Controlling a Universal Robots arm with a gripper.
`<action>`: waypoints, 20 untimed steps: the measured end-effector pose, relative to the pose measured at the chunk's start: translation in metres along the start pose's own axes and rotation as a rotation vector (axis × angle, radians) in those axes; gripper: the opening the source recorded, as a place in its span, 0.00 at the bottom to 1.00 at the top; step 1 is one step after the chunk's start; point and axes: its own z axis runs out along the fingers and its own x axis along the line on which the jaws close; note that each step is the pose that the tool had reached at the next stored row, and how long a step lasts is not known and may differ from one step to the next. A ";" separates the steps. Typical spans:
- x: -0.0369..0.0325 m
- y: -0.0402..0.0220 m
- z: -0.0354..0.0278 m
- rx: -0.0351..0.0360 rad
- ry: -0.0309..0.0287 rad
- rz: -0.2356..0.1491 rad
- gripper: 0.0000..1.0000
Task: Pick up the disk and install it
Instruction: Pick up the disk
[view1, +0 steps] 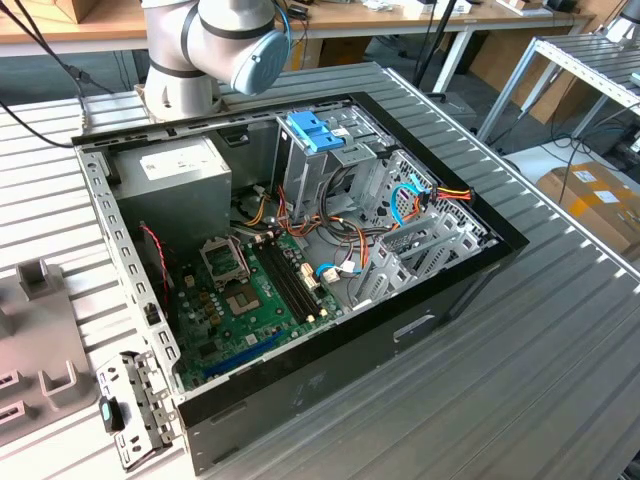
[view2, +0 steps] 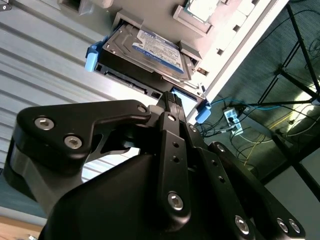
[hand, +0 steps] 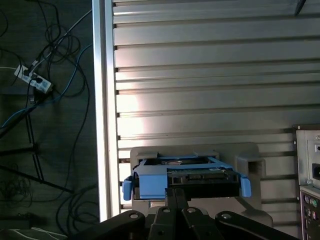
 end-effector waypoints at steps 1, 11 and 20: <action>0.0000 0.0000 0.0000 0.0000 0.0000 0.000 0.11; 0.0001 0.0000 0.0000 0.0005 0.0022 -0.076 0.11; 0.0001 0.0000 0.0003 0.0017 0.0061 -0.208 0.11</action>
